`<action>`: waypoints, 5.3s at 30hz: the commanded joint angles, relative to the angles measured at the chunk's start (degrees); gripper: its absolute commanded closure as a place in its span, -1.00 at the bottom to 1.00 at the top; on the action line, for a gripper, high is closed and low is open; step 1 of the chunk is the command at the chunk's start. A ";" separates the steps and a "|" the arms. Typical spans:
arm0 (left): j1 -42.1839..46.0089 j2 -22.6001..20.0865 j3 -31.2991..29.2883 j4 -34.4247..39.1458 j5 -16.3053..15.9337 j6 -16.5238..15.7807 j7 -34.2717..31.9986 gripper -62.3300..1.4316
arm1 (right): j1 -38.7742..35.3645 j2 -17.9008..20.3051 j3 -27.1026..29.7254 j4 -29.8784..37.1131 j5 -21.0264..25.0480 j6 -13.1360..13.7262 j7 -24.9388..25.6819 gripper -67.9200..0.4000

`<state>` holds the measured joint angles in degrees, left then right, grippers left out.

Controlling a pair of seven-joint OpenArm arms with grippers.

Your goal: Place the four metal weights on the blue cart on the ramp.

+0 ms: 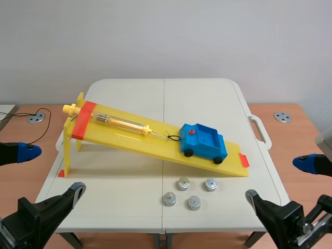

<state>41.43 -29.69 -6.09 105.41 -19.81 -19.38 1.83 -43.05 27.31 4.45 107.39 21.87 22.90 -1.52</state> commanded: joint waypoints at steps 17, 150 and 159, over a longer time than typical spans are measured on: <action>1.57 -0.68 -0.90 4.46 -4.59 -1.40 -9.33 -1.00 | 0.20 2.19 2.34 2.99 2.73 -1.95 7.85 -0.93; 0.44 5.07 -0.90 4.13 -2.91 -1.38 1.22 0.87 | 25.94 -19.45 -21.18 -14.03 -9.27 -2.60 -6.67 -0.39; 0.44 5.07 -0.90 4.13 -2.91 -1.38 1.22 0.87 | 28.61 -21.46 -24.70 -18.43 -12.94 -5.68 -4.61 -0.38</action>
<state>41.41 -25.71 -6.09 105.41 -19.57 -19.38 8.80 -18.24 6.85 -20.23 86.32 7.66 19.49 -13.54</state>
